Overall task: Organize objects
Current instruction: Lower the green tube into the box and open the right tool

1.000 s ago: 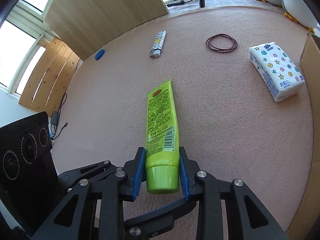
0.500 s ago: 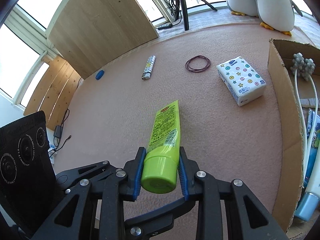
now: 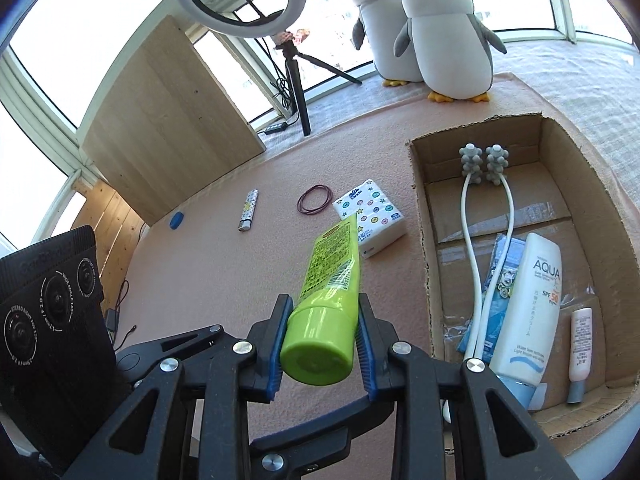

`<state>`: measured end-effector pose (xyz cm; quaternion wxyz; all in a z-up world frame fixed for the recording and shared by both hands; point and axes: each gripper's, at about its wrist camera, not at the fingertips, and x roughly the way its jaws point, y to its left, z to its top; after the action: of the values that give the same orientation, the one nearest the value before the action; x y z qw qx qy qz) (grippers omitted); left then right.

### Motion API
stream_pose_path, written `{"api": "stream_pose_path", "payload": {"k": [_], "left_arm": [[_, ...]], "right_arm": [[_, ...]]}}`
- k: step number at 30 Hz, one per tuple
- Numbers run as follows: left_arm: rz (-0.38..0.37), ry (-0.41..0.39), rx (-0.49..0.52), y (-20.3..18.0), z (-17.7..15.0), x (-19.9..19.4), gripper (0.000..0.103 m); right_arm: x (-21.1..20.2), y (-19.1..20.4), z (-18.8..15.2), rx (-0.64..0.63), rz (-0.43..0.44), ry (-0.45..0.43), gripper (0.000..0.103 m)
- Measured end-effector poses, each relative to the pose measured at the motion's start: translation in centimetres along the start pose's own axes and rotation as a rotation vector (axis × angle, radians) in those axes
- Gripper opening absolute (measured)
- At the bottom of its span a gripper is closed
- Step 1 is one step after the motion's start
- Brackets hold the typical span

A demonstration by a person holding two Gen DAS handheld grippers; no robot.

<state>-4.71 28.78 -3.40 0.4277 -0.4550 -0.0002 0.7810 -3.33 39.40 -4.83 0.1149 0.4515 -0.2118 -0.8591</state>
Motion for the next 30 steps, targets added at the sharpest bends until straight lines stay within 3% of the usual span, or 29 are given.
{"api": "stream_pose_path", "payload": {"k": [9, 16, 19, 21, 22, 30], "left_arm": [[-0.066, 0.01, 0.102, -4.6, 2.8, 3.1, 0.048], [-0.088, 0.049, 0.148, -7.0, 3.3, 5.9, 0.049], [-0.081, 0.078, 0.144, -7.1, 3.2, 6.8, 0.055], [-0.053, 0.074, 0.137, -6.8, 3.1, 6.8, 0.059], [-0.05, 0.075, 0.128, -6.6, 3.1, 6.8, 0.063], [-0.049, 0.076, 0.069, -4.3, 2.1, 5.4, 0.064]], "right_arm": [[-3.9, -4.1, 0.5, 0.069, -0.067, -0.085, 0.028], [-4.8, -7.3, 0.2, 0.164, -0.084, -0.083, 0.028], [-4.5, -8.2, 0.0, 0.208, -0.062, -0.051, 0.039], [-4.6, -8.1, -0.1, 0.211, -0.081, -0.059, 0.052], [-4.6, -8.1, -0.1, 0.21, -0.088, -0.062, 0.052], [-4.7, -7.7, 0.1, 0.208, -0.107, -0.077, 0.052]]}}
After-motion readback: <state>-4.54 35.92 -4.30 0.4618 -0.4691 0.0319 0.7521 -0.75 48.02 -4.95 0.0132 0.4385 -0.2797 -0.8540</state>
